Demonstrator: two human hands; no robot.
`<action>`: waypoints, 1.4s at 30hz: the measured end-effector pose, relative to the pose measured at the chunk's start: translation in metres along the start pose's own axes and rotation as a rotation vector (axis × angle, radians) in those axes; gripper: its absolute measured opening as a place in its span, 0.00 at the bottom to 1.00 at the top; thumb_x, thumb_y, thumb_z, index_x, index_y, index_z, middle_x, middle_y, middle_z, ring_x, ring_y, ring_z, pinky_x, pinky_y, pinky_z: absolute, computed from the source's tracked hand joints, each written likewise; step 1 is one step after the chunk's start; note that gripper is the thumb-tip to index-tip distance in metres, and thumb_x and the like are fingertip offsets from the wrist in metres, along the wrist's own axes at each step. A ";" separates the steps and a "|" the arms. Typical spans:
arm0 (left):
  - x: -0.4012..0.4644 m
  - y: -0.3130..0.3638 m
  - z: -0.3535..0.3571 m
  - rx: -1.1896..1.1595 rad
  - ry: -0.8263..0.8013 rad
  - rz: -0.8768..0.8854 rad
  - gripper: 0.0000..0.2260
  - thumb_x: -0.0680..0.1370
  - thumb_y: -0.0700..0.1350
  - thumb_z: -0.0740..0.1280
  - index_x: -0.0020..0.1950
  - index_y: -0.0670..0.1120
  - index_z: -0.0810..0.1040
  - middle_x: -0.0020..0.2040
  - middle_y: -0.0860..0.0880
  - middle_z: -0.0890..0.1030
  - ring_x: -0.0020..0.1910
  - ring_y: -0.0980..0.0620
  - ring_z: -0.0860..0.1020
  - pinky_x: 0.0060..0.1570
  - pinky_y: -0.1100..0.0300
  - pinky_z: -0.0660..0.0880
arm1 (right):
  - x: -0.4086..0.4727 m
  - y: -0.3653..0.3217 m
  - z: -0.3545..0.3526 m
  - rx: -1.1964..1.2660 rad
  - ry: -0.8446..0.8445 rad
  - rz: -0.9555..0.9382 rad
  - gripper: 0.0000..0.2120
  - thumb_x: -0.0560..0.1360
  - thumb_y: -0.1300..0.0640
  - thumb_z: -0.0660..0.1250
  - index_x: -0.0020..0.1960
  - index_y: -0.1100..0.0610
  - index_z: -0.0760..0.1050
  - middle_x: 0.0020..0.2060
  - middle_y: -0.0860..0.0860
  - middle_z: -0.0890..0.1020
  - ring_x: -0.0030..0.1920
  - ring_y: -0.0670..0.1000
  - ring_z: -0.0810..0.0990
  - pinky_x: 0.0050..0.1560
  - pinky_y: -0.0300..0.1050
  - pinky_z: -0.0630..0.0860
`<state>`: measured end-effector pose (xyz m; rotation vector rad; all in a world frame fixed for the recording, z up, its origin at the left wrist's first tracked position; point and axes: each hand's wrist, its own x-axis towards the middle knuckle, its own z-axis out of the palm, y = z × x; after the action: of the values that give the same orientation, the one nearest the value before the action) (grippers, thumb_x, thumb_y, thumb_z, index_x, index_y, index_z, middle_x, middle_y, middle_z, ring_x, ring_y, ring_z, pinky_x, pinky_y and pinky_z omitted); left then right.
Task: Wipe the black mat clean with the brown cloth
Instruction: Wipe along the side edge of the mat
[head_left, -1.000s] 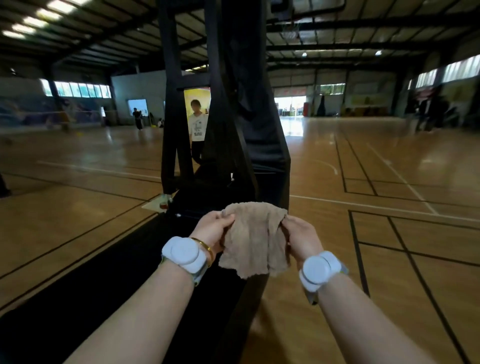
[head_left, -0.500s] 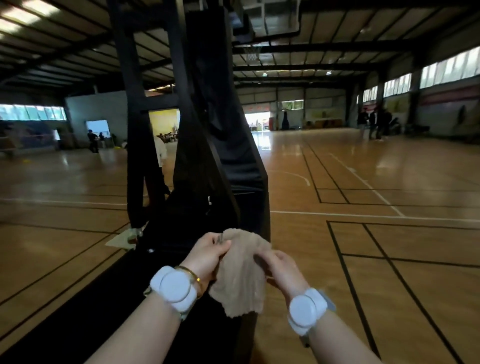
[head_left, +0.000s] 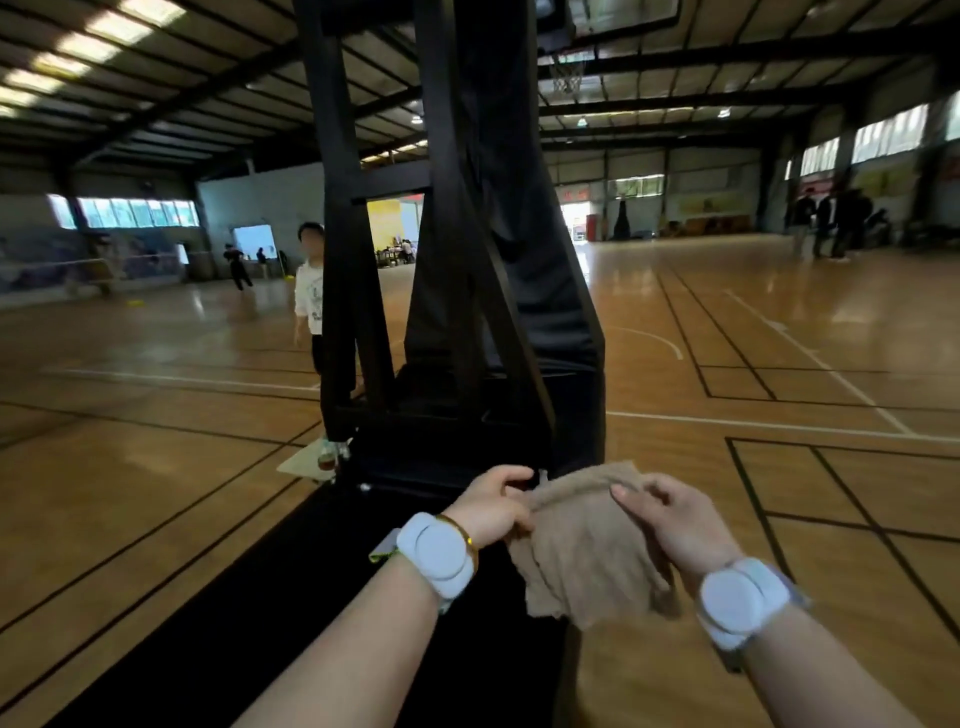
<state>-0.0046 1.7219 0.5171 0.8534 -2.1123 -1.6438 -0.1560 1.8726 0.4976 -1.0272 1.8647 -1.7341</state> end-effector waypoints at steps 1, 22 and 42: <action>0.006 -0.001 -0.003 0.136 -0.028 0.039 0.33 0.70 0.31 0.69 0.73 0.47 0.63 0.56 0.50 0.72 0.54 0.54 0.72 0.50 0.61 0.74 | 0.005 -0.001 0.003 -0.059 -0.045 -0.031 0.04 0.73 0.56 0.72 0.41 0.57 0.81 0.38 0.53 0.84 0.40 0.50 0.81 0.42 0.39 0.74; 0.206 -0.002 0.120 -0.306 -0.024 -0.172 0.11 0.80 0.38 0.62 0.37 0.43 0.70 0.30 0.48 0.78 0.27 0.56 0.78 0.26 0.66 0.73 | 0.181 0.116 -0.147 -0.436 -0.403 0.173 0.17 0.73 0.52 0.72 0.34 0.63 0.72 0.30 0.53 0.72 0.29 0.44 0.68 0.34 0.37 0.65; 0.335 -0.043 0.177 -0.009 0.062 -0.066 0.10 0.82 0.45 0.59 0.59 0.46 0.76 0.52 0.44 0.79 0.51 0.46 0.78 0.55 0.44 0.77 | 0.281 0.186 -0.162 -0.688 0.002 0.301 0.12 0.74 0.52 0.67 0.37 0.58 0.74 0.37 0.57 0.79 0.42 0.59 0.78 0.38 0.44 0.69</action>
<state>-0.3549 1.6360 0.3930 0.9680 -2.0539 -1.6359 -0.5012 1.7708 0.3969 -0.8874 2.5328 -0.9297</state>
